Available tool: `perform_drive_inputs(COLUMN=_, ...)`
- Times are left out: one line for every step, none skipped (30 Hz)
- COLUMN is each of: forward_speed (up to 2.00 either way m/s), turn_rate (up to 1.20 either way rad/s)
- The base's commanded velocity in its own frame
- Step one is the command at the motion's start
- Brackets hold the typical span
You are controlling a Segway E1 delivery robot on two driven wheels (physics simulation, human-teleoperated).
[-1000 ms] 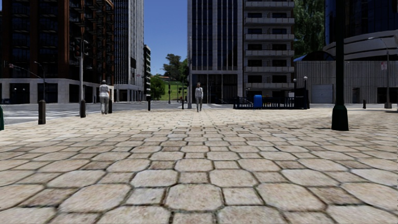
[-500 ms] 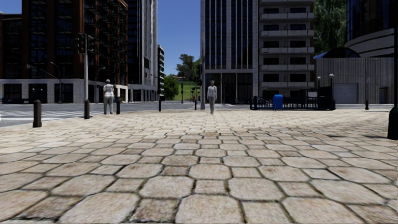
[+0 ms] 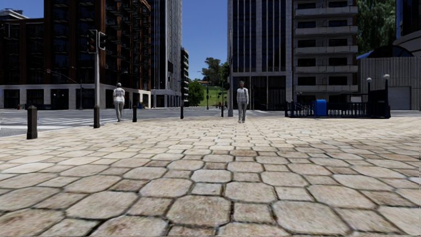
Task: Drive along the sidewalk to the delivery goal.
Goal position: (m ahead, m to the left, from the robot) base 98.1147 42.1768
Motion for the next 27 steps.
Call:
perform_drive_inputs(forward_speed=2.00, turn_rate=0.34)
perform_drive_inputs(forward_speed=2.00, turn_rate=0.34)
perform_drive_inputs(forward_speed=2.00, turn_rate=0.34)
perform_drive_inputs(forward_speed=2.00, turn_rate=0.34)
perform_drive_inputs(forward_speed=2.00, turn_rate=0.34)
perform_drive_inputs(forward_speed=2.00, turn_rate=0.34)
perform_drive_inputs(forward_speed=2.00, turn_rate=0.34)
perform_drive_inputs(forward_speed=2.00, turn_rate=0.34)
perform_drive_inputs(forward_speed=2.00, turn_rate=0.34)
perform_drive_inputs(forward_speed=2.00, turn_rate=0.34)
perform_drive_inputs(forward_speed=2.00, turn_rate=0.34)
perform_drive_inputs(forward_speed=2.00, turn_rate=0.34)
perform_drive_inputs(forward_speed=2.00, turn_rate=0.34)
perform_drive_inputs(forward_speed=2.00, turn_rate=0.34)
perform_drive_inputs(forward_speed=2.00, turn_rate=0.34)
perform_drive_inputs(forward_speed=2.00, turn_rate=0.34)
perform_drive_inputs(forward_speed=2.00, turn_rate=0.34)
perform_drive_inputs(forward_speed=2.00, turn_rate=0.34)
perform_drive_inputs(forward_speed=2.00, turn_rate=0.26)
perform_drive_inputs(forward_speed=2.00, turn_rate=0.00)
perform_drive_inputs(forward_speed=2.00, turn_rate=0.00)
perform_drive_inputs(forward_speed=2.00, turn_rate=0.00)
perform_drive_inputs(forward_speed=2.00, turn_rate=0.00)
perform_drive_inputs(forward_speed=2.00, turn_rate=0.00)
perform_drive_inputs(forward_speed=2.00, turn_rate=0.00)
perform_drive_inputs(forward_speed=2.00, turn_rate=0.00)
perform_drive_inputs(forward_speed=2.00, turn_rate=0.00)
